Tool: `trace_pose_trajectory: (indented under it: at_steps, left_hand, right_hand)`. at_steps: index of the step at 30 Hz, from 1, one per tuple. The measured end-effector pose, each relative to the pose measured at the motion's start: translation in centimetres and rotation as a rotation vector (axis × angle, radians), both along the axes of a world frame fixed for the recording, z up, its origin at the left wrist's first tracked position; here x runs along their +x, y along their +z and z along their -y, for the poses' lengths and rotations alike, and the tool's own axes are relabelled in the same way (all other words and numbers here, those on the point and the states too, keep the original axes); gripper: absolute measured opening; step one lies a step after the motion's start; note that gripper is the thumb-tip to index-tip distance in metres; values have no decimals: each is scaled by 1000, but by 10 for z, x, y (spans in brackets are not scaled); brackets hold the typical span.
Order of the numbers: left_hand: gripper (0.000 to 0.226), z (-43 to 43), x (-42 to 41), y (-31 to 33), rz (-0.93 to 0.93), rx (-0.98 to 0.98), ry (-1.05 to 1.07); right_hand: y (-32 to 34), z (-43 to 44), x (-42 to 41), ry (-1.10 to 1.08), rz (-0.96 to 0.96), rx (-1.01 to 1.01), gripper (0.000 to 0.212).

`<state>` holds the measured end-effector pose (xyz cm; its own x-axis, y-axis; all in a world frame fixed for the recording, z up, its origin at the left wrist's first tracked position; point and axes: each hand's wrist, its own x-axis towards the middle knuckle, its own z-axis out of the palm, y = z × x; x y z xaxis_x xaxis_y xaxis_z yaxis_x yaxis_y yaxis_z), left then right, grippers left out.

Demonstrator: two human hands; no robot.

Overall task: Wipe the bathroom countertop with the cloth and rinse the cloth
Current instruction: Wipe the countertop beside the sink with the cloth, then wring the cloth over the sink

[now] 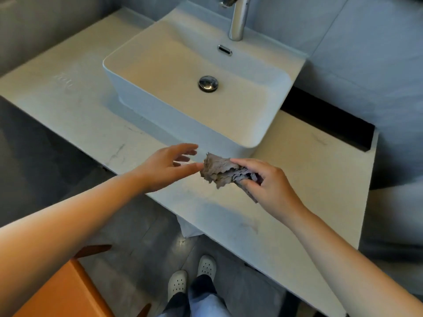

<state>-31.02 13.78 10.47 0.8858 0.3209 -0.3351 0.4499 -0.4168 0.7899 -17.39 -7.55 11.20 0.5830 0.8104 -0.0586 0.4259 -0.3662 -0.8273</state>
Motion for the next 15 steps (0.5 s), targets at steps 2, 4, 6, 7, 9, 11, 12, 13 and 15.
trace_pose_trajectory:
  at_steps: [2, 4, 6, 7, 9, 11, 12, 13, 15]
  left_hand:
    - [93, 3, 20, 26, 6, -38, -51]
    - [90, 8, 43, 49, -2, -20, -101]
    - [75, 10, 68, 69, -46, -12, -149]
    - [62, 9, 80, 76, -79, -71, -160]
    - [40, 1, 100, 87, -148, -218, -169]
    - [27, -9, 114, 93, -201, -288, -161]
    - [22, -14, 121, 94, -209, -315, -143]
    - [17, -20, 127, 96, -205, -348, -119]
    - [8, -31, 140, 98, -194, -435, -95]
  right_hand:
    - [25, -6, 18, 26, -51, 25, 44]
    - [47, -14, 33, 56, -90, 46, 44]
    - [63, -22, 48, 102, -112, 45, 44]
    - [70, -25, 55, 127, -105, 42, 44]
    - [80, -31, 70, 149, -77, 49, 48]
    - [87, -35, 85, 121, -21, 53, 56]
    - [88, -36, 91, 100, 3, 59, 62]
    - [88, -36, 95, 84, -1, 75, 69]
    - [85, -34, 101, 90, 52, 88, 82]
